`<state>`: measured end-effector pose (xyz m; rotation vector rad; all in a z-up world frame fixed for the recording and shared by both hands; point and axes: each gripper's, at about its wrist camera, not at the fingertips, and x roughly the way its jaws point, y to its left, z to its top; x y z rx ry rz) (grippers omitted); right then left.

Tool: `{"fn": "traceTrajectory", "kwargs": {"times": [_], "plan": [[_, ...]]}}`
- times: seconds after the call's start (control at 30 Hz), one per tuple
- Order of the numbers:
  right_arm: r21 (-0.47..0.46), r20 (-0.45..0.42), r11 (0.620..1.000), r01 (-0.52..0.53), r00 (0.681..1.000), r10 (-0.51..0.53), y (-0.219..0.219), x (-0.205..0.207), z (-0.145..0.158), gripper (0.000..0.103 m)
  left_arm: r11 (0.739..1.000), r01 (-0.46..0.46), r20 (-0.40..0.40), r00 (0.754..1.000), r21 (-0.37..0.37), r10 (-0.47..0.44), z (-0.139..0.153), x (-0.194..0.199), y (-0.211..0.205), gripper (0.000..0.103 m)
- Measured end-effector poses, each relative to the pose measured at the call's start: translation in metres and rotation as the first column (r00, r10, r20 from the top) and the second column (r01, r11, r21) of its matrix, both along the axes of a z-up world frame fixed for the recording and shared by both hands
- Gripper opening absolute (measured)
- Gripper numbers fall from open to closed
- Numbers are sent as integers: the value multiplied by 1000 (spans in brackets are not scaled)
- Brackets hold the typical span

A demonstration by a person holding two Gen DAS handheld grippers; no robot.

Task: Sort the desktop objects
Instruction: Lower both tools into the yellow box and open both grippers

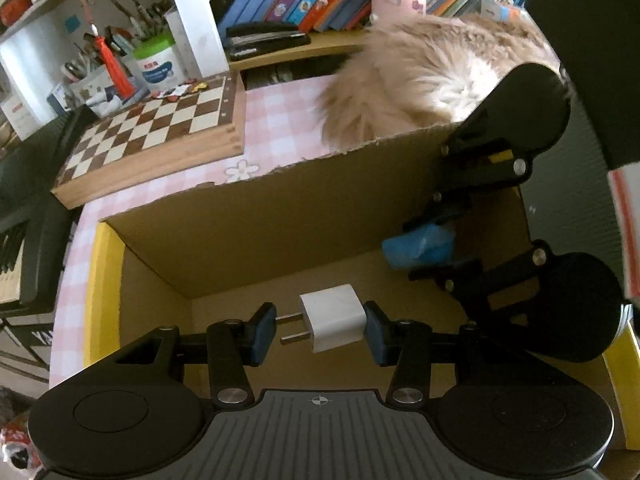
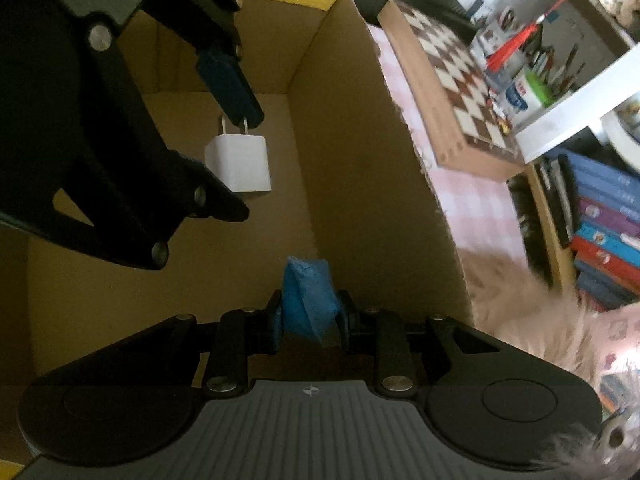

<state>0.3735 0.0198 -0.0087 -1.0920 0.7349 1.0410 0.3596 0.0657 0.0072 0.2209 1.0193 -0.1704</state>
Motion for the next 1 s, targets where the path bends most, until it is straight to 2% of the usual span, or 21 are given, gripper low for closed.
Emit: {"fn": "traceTrajectory", "kwargs": {"times": [0.17, 0.27, 0.3, 0.4, 0.47, 0.53, 0.67, 0.77, 0.83, 1.0], "plan": [[1, 1, 1000, -2, 1000, 2, 1, -2, 0, 24, 1000, 11, -6, 1000, 8, -11, -3, 2, -2, 46], [8, 1, 1000, 5, 1000, -5, 1, -2, 1, 24, 1000, 9, 27, 1000, 15, -9, 0, 1, -3, 53], [15, 1, 1000, 8, 1000, -8, 1, -2, 2, 26, 1000, 4, 39, 999, 21, -5, 1, 1, -4, 60], [38, -3, 999, 8, 1000, -8, -1, -2, 4, 31, 1000, -1, 87, 996, 25, -1, 7, -4, -5, 69], [56, -2, 998, 20, 1000, -20, -1, -3, 6, 41, 1000, 0, 107, 994, 17, -2, 13, -8, -6, 75], [83, 12, 996, 21, 1000, -22, -4, -9, 11, 52, 1000, 9, 137, 990, 9, -11, 20, -14, -7, 76], [148, 41, 988, 37, 998, -43, -13, -18, 28, 55, 1000, 19, 193, 981, 14, -21, 34, -26, -10, 80], [209, 64, 974, 82, 993, -97, -23, -23, 44, 61, 1000, 19, 243, 970, 8, -20, 46, -39, -11, 83], [260, 81, 958, 121, 986, -146, -32, -26, 56, 71, 1000, 7, 279, 960, 1, -7, 55, -48, -11, 87], [376, 85, 904, 203, 964, -252, -56, -37, 82, 72, 999, -22, 344, 938, -31, 31, 71, -67, -9, 89]]}}
